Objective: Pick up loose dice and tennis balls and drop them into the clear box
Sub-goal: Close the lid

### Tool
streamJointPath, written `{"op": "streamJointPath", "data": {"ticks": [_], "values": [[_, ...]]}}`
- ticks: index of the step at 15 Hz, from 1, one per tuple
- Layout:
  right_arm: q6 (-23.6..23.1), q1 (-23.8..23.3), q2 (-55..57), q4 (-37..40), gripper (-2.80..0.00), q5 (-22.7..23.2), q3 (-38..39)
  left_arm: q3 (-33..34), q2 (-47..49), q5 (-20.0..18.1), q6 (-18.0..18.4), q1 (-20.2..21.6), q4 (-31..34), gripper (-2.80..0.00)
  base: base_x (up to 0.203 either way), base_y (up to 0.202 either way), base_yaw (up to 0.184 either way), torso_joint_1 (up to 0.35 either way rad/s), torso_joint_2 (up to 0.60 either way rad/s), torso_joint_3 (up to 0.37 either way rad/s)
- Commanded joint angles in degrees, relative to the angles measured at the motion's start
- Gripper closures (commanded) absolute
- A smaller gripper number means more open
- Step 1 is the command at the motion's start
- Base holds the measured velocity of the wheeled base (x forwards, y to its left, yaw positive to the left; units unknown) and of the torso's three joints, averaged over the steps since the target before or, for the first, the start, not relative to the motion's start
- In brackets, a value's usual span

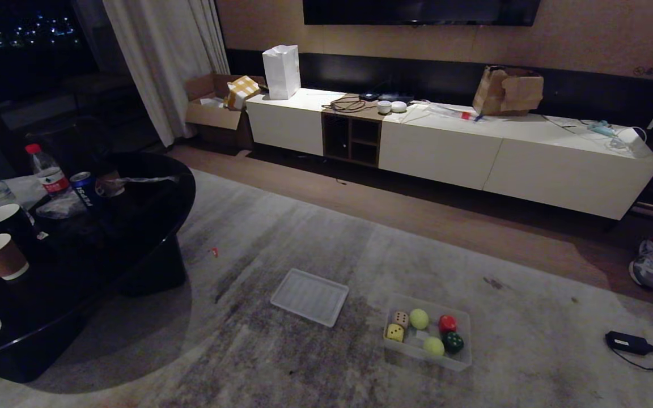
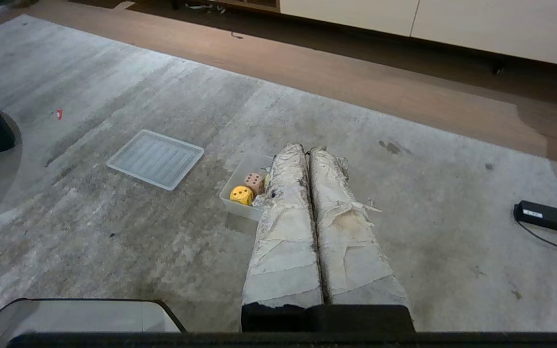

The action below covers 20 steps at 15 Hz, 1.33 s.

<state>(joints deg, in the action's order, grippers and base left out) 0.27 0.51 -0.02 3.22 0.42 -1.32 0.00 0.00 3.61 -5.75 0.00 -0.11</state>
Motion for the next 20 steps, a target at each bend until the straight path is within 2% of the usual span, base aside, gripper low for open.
{"op": "streamJointPath", "data": {"ticks": [1,5,14,20], "values": [[0.0,0.0,0.1,0.1,0.00,-0.1,0.0,0.1,0.1,0.0,0.0,0.0,0.0,0.00,0.000,0.000,0.000,0.000,0.00,0.000],[0.0,0.0,0.0,0.1,0.00,-0.1,0.0,0.1,0.1,0.1,-0.3,0.0,-0.1,0.00,0.001,0.001,0.027,0.002,0.00,0.002],[0.0,0.0,0.0,0.0,0.00,-0.1,0.0,0.1,0.1,0.1,-0.3,0.0,-0.1,0.00,0.001,-0.008,0.155,0.005,0.00,0.003],[0.0,0.0,0.1,0.0,0.00,-0.1,0.0,0.1,0.1,-0.1,0.0,0.0,-0.2,0.00,0.000,-0.001,0.011,0.000,0.00,0.001]]}}
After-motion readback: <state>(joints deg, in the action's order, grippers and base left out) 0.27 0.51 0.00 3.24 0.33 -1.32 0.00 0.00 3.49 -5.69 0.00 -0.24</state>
